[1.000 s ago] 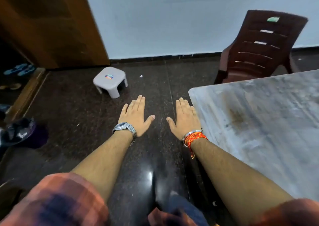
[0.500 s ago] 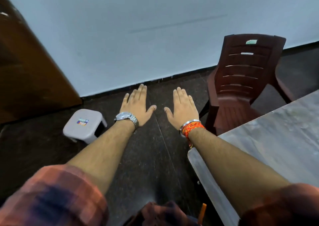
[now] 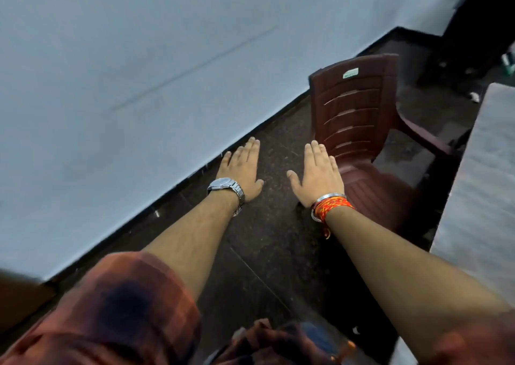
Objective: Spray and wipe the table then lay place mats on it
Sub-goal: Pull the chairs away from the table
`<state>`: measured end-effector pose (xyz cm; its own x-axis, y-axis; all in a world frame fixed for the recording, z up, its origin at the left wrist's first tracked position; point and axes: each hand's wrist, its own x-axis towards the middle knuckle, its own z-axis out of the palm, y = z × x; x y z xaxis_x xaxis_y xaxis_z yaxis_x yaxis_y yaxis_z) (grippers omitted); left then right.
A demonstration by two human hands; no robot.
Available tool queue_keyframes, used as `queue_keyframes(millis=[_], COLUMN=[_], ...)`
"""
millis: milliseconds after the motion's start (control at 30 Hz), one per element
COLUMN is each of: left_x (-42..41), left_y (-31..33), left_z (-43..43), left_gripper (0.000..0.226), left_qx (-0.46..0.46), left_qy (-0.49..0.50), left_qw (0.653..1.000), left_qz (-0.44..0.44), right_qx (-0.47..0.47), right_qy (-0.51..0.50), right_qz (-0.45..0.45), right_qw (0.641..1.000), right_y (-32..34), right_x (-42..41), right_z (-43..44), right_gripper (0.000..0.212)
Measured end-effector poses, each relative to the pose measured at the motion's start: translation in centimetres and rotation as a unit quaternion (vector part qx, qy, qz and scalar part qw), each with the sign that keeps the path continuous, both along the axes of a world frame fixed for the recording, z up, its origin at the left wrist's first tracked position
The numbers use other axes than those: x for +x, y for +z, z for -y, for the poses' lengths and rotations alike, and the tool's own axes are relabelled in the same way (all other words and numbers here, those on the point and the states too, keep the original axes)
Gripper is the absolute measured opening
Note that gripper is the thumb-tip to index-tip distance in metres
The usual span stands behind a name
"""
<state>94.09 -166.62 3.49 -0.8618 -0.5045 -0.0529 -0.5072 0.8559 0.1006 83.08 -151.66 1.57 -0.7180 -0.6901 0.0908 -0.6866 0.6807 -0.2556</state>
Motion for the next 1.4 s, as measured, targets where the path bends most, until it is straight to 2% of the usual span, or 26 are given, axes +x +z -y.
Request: queue_keyframes(millis=[133,433,533,700,833,1000,1133,1167,1200,1267,1300,1367,1400], left_x=[-6.8,-25.0,-31.7,-43.3,-52.2,-64.3,-71.8,-73.0,-73.7,-75.7,-75.3,-76.0,-75.8], left_y=[1.3,0.4,1.4,3.4,1.8,-1.4,-3.5,-3.7,-3.9,-4.2,-4.4,-4.6,-4.8], left_z=[5.8,15.0,17.8,21.8,23.7,24.7,23.9,23.4,23.3,22.0,22.2,21.0,21.4], left_gripper=[0.095,0.101,0.105,0.101,0.092,0.092,0.094,0.095,0.095,0.089,0.082,0.067,0.061], left_qx=[0.023,-0.012,-0.032,-0.052,-0.068,-0.12,-0.138,-0.147,-0.149,-0.176,-0.194,-0.211,-0.222], left_qy=[-0.065,-0.219,-0.273,-0.339,-0.422,-0.536,-0.641,-0.671,-0.691,-0.745,-0.742,-0.789,-0.79], left_qw=[0.998,0.976,0.961,0.939,0.902,0.832,0.752,0.722,0.701,0.637,0.635,0.572,0.568], left_qz=[-0.011,-0.001,0.029,0.026,0.06,0.076,0.072,0.08,0.093,0.088,0.093,0.07,0.059], right_qx=[-0.008,-0.043,-0.059,-0.075,-0.076,-0.061,-0.053,-0.051,-0.05,-0.073,-0.075,-0.083,-0.08], right_qy=[-0.067,-0.211,-0.266,-0.334,-0.385,-0.467,-0.554,-0.575,-0.591,-0.649,-0.644,-0.685,-0.687], right_qz=[0.005,-0.001,0.023,0.039,0.069,0.111,0.182,0.206,0.225,0.248,0.258,0.266,0.265], right_qw=[0.998,0.976,0.962,0.939,0.917,0.875,0.81,0.79,0.773,0.716,0.717,0.673,0.672], right_y=[1.0,0.4,1.0,2.3,1.8,-0.6,-2.2,-2.4,-2.8,-2.9,-3.1,-3.1,-3.3], right_x=[-3.7,-18.6,-24.0,-33.1,-38.2,-44.4,-47.9,-48.4,-48.6,-49.6,-49.5,-50.3,-50.5], right_z=[4.1,13.5,16.1,20.1,22.5,25.9,28.8,29.5,30.4,32.3,33.2,35.0,35.8], right_gripper=[0.077,0.078,0.078,0.08,0.083,0.088,0.097,0.099,0.098,0.087,0.079,0.072,0.073])
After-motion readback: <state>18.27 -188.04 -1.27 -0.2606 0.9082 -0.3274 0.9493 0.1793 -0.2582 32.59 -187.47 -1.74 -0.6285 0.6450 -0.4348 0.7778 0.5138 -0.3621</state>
